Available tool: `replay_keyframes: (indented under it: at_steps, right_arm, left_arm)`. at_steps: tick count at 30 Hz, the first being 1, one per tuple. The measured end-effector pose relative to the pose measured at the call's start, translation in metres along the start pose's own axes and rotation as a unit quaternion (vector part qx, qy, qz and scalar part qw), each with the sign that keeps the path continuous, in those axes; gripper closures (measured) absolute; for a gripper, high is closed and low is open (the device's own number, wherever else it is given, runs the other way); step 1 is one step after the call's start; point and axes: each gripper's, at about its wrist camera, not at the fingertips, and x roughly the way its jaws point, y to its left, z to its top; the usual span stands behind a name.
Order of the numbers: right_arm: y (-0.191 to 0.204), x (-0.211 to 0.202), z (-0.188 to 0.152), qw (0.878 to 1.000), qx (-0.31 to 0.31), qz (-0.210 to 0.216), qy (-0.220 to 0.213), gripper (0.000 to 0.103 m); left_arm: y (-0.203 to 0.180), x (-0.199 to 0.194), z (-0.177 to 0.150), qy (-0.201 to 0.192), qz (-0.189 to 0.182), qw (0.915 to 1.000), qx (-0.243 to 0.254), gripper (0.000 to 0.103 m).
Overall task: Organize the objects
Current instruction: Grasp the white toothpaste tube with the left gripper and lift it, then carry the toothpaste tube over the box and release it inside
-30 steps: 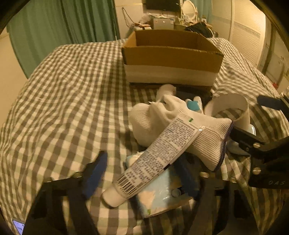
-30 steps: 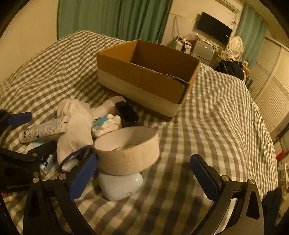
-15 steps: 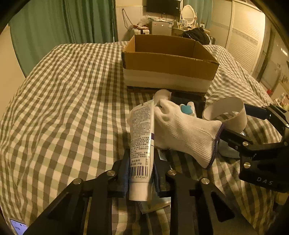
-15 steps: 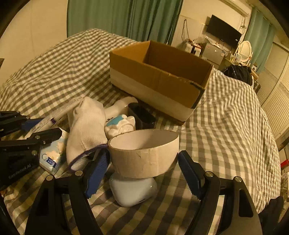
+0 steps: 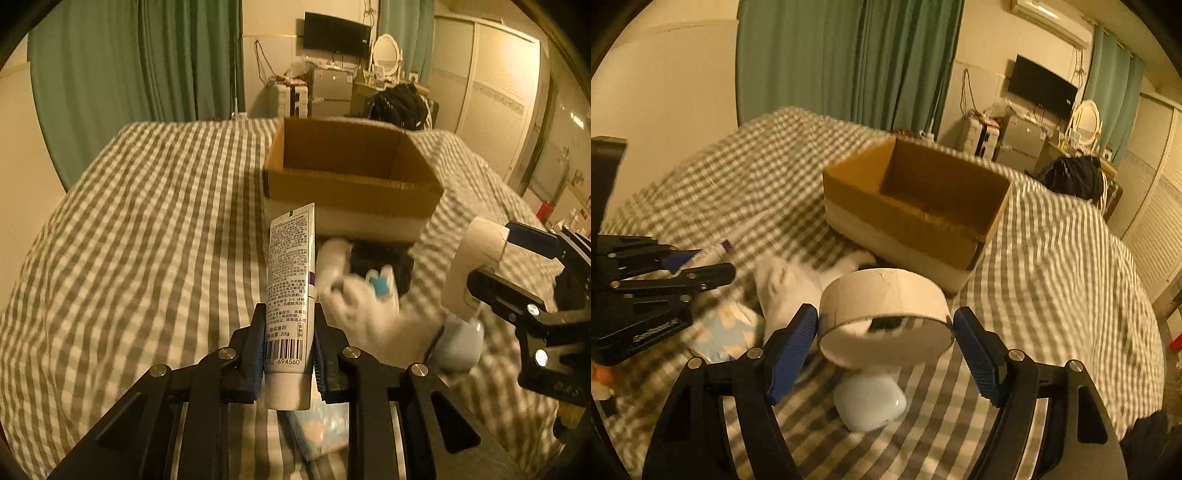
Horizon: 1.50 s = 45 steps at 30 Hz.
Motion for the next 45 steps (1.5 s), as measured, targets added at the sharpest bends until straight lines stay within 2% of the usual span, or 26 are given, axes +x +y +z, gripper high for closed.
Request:
replay_keyframes:
  at_steps: [3, 4, 5, 6, 9, 15, 24, 30, 37, 39, 41, 43, 45]
  right_arm:
    - [-0.002, -0.010, 0.018, 1.000, -0.010, -0.006, -0.021, 0.030]
    - [-0.004, -0.012, 0.023, 1.000, -0.012, -0.007, -0.027, 0.036]
    - [-0.006, -0.015, 0.030, 0.999, -0.015, -0.008, -0.034, 0.063]
    - [-0.008, -0.015, 0.039, 0.999, -0.018, -0.009, -0.038, 0.068]
    - [-0.017, -0.009, 0.062, 0.999, -0.016, -0.014, -0.040, 0.068]
    - [-0.039, 0.021, 0.082, 0.999, 0.001, -0.015, -0.030, 0.068]
    - [-0.081, 0.071, 0.128, 0.999, 0.034, -0.008, -0.027, 0.068]
    - [-0.097, 0.121, 0.142, 0.999, 0.042, 0.001, -0.011, 0.068]
    - [-0.105, 0.164, 0.133, 0.998, 0.059, 0.023, 0.012, 0.068]
    - [-0.109, 0.170, 0.132, 0.997, 0.065, 0.028, 0.019, 0.068]
    - [-0.110, 0.167, 0.129, 0.997, 0.071, 0.032, 0.017, 0.068]
    - [-0.112, 0.161, 0.129, 0.996, 0.080, 0.032, 0.013, 0.065]
    - [-0.115, 0.152, 0.127, 0.996, 0.089, 0.027, 0.007, 0.054]
  left_arm:
    - [0.001, -0.002, 0.021, -0.014, -0.004, 0.9999, 0.001, 0.081]
    - [0.001, -0.002, 0.028, -0.018, -0.006, 0.9998, 0.002, 0.081]
    - [0.000, -0.002, 0.039, -0.023, -0.007, 0.9997, 0.004, 0.081]
    - [0.000, -0.002, 0.045, -0.027, -0.008, 0.9996, 0.004, 0.081]
    - [-0.004, 0.005, 0.067, -0.034, -0.015, 0.9992, 0.012, 0.081]
    - [-0.007, 0.034, 0.104, -0.030, -0.020, 0.9992, 0.016, 0.081]
    - [-0.024, 0.093, 0.162, -0.021, -0.064, 0.9972, 0.032, 0.081]
    - [-0.027, 0.138, 0.179, 0.000, -0.074, 0.9959, 0.052, 0.081]
    - [-0.023, 0.173, 0.180, 0.032, -0.082, 0.9944, 0.059, 0.079]
    - [-0.022, 0.174, 0.178, 0.039, -0.089, 0.9939, 0.052, 0.069]
    - [-0.020, 0.168, 0.175, 0.035, -0.091, 0.9942, 0.045, 0.039]
    - [-0.019, 0.162, 0.172, 0.026, -0.087, 0.9950, 0.041, 0.033]
    - [-0.019, 0.151, 0.169, 0.023, -0.085, 0.9953, 0.041, 0.032]
